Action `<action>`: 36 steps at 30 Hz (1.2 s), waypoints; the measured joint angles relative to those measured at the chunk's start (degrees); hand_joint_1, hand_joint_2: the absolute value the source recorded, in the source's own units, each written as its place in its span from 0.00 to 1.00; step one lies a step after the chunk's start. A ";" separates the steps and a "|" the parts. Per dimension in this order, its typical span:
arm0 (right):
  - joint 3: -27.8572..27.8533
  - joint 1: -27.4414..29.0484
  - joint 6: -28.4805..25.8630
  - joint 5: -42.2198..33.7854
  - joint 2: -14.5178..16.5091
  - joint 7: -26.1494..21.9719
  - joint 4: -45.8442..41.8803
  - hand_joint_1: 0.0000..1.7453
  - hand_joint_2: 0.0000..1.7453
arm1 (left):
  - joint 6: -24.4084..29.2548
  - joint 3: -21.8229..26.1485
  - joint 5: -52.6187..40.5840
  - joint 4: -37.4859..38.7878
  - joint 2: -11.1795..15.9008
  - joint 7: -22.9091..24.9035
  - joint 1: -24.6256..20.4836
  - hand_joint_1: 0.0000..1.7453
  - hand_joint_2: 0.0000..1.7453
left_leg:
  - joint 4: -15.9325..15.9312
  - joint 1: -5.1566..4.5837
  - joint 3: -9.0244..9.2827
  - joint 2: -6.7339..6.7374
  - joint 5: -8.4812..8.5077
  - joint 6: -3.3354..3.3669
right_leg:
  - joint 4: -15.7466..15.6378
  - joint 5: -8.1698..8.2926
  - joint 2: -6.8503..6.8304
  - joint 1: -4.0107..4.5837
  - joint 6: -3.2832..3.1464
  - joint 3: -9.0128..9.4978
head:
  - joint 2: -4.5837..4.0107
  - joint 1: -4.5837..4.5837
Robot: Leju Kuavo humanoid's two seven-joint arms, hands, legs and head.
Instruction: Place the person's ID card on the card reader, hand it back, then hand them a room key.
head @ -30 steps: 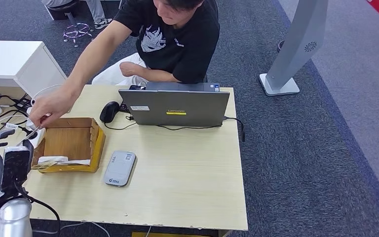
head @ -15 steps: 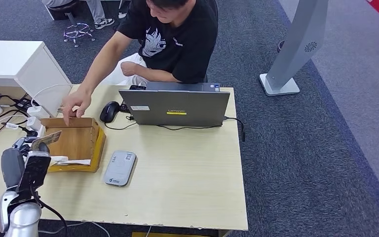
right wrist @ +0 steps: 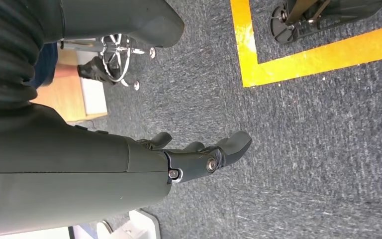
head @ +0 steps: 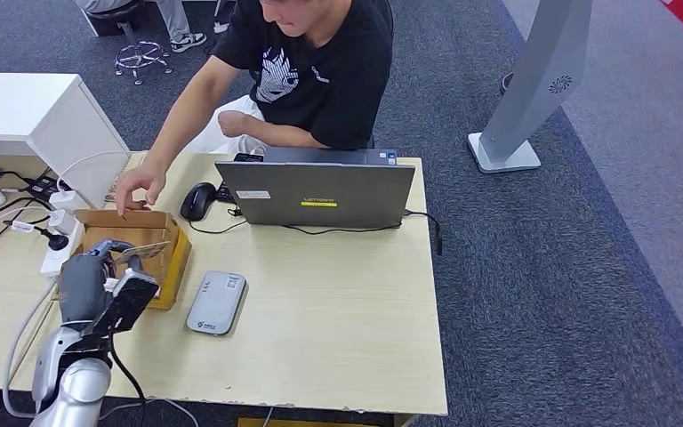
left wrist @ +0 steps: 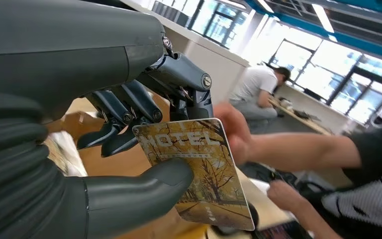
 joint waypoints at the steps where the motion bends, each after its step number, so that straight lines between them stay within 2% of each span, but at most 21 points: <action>1: 0.00 -0.04 0.22 0.33 0.02 0.01 0.01 0.00 1.00 | -0.48 -1.78 -1.20 -0.01 0.01 0.84 -0.40 1.00 1.00 | 0.00 0.00 0.00 0.00 0.00 0.00 | 0.00 0.00 0.00 0.00 0.00 0.00 | 0.00 0.01; 7: 0.17 -0.31 0.87 1.98 0.13 0.20 0.02 0.00 1.00 | -3.34 -11.05 -5.71 2.28 0.05 4.01 -4.57 1.00 1.00 | 0.01 0.00 0.00 0.01 0.00 0.00 | 0.00 0.01 0.00 0.00 0.00 0.00 | 0.00 0.00; 15: 0.19 -0.49 1.42 2.98 0.15 0.71 0.02 0.00 1.00 | -3.41 -17.91 -10.51 9.21 0.02 7.68 -8.02 1.00 1.00 | 0.00 0.02 -0.01 0.03 0.00 0.00 | 0.01 0.01 0.03 0.00 -0.01 -0.03 | 0.00 0.00; 27: 0.19 -0.47 1.60 3.99 0.15 1.20 0.02 0.00 1.00 | -3.97 -22.05 -20.57 18.57 0.46 16.51 -11.75 1.00 1.00 | 0.00 0.01 -0.01 0.01 0.00 0.00 | 0.01 0.01 0.02 0.00 0.00 0.00 | 0.00 0.00; 36: 0.15 -0.44 1.50 4.63 0.17 1.52 0.02 0.00 1.00 | -3.05 -23.52 -25.45 21.63 0.97 19.55 -13.69 1.00 1.00 | 0.00 0.01 0.02 0.04 0.01 0.00 | 0.03 0.02 0.03 0.00 -0.02 0.00 | 0.00 0.00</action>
